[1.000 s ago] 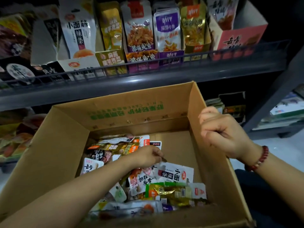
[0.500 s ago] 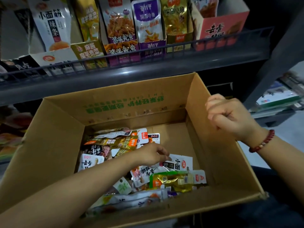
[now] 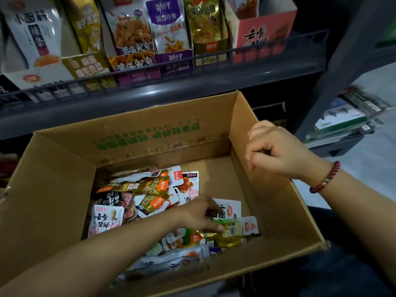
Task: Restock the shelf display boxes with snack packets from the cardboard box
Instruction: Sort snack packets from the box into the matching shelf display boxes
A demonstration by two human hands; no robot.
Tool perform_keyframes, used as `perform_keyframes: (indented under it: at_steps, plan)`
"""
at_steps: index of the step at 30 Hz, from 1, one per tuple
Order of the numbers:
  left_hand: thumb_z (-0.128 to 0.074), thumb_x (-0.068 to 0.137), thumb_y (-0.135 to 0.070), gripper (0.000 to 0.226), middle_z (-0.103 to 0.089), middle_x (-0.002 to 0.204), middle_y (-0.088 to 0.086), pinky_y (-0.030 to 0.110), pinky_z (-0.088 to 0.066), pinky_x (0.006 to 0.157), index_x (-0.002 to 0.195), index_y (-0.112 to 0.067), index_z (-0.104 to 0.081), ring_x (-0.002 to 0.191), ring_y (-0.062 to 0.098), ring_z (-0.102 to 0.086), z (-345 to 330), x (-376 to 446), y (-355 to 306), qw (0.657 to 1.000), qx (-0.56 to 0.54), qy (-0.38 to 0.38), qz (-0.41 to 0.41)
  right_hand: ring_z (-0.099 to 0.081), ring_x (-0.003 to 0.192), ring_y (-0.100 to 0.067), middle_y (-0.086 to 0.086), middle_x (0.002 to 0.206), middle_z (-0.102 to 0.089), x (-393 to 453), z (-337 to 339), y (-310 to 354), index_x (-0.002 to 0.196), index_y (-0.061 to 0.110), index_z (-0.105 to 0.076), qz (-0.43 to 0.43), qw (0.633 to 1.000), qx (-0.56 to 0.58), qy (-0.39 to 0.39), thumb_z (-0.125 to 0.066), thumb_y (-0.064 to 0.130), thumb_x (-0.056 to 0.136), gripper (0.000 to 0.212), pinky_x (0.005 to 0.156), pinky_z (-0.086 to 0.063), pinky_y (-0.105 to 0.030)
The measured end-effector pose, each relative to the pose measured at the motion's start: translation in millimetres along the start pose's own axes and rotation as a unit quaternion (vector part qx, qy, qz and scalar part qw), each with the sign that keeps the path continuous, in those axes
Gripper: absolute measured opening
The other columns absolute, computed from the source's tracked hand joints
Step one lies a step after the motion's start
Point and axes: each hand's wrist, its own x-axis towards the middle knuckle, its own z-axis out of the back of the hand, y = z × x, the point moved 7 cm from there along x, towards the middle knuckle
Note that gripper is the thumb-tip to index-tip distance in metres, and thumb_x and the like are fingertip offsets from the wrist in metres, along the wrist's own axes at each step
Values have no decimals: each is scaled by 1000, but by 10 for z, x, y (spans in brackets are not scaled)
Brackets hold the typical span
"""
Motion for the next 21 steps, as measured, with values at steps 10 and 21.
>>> perform_keyframes:
  at_steps: [10, 21]
  plan:
    - [-62, 89, -49, 49, -61, 123, -1, 26, -43, 93, 126, -17, -62, 107, 15, -55, -175, 42, 56, 993, -47, 86, 60, -54, 60, -18, -2, 52, -56, 6, 2, -19, 54, 17, -65, -26, 1000, 4, 12, -40, 34, 82, 41, 95, -26, -12]
    - [-63, 86, -53, 51, -64, 124, 1, 35, -42, 104, 123, -18, -66, 113, 19, -57, -243, 56, 110, 989, -45, 114, 87, -53, 62, -14, -1, 55, -57, 20, -6, -4, 56, 20, -65, -28, 999, -8, 18, -40, 37, 82, 39, 98, -29, -20]
